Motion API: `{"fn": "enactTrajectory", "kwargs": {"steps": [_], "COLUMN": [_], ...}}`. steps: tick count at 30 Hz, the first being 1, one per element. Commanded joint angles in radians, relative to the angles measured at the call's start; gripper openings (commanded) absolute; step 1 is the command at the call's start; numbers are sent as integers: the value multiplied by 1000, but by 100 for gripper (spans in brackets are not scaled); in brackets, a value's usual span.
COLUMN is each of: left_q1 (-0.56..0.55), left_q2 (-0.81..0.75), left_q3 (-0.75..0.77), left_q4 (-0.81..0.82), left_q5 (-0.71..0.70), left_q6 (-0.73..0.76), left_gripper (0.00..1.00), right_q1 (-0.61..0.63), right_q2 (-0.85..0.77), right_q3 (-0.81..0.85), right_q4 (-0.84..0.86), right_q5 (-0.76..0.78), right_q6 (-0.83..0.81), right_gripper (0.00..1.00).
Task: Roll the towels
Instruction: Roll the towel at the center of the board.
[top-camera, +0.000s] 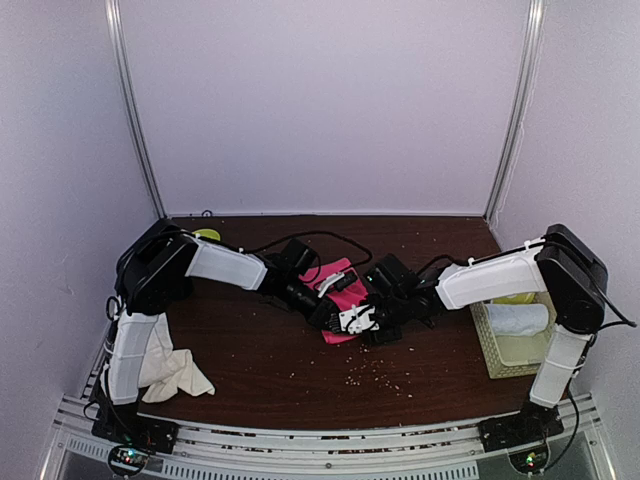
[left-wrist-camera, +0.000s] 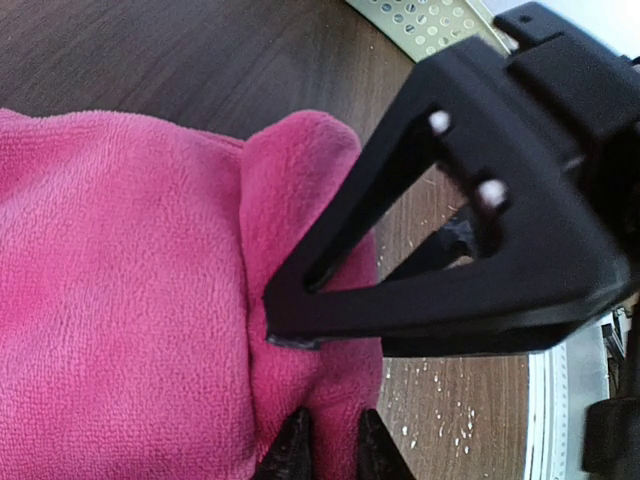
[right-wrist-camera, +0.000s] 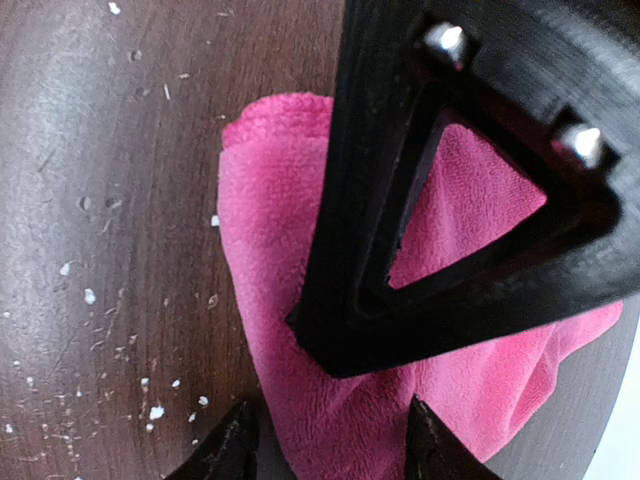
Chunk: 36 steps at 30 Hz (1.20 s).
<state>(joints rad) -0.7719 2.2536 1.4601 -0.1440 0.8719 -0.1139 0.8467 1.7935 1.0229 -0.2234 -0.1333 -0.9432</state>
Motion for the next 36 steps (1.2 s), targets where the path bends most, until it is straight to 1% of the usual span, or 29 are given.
{"fn": "enactTrajectory", "kwargs": {"steps": [1,4,5,6,8,13,15,17,19,22,24,27,30,33,36], "left_q1": [13,15,17,21,27,58,62,62,60,38,16,-48,-171,-297,-340], "left_q2": [44,39,29,9,-64,-377,-478,-579,-700,-882,-962,-1007,-1020,-950,-819], "left_q3": [-4,3,1,-9,-52,-204,-246,-316,-416,-585,-637,-637,-659,-632,-564], "left_q4": [-52,-82,-84,-78,-49,34,35,54,124,271,303,229,222,195,159], "left_q5": [-15,-27,-35,-49,-123,-440,-570,-669,-720,-760,-780,-855,-923,-959,-903], "left_q6": [6,18,17,15,14,35,69,104,131,198,230,290,377,458,484], "left_gripper": [19,20,23,28,36,45,46,46,46,50,54,54,53,51,46], "right_q1": [7,6,6,6,8,8,8,7,3,-21,-42,-80,-125,-160,-176], "right_q2": [41,48,47,46,44,32,70,117,172,269,331,427,508,558,588], "right_q3": [-21,-27,-18,-4,36,134,225,279,330,431,519,656,754,812,851], "right_q4": [75,68,43,6,-93,-368,-531,-636,-719,-840,-924,-1055,-1127,-1136,-1136], "right_q5": [53,39,23,8,-25,-131,-189,-245,-292,-383,-446,-517,-557,-585,-595], "right_q6": [-44,-62,-63,-62,-57,1,51,94,123,144,153,147,144,157,173], "right_gripper": [43,25,21,19,15,12,12,12,12,11,11,11,12,12,12]}}
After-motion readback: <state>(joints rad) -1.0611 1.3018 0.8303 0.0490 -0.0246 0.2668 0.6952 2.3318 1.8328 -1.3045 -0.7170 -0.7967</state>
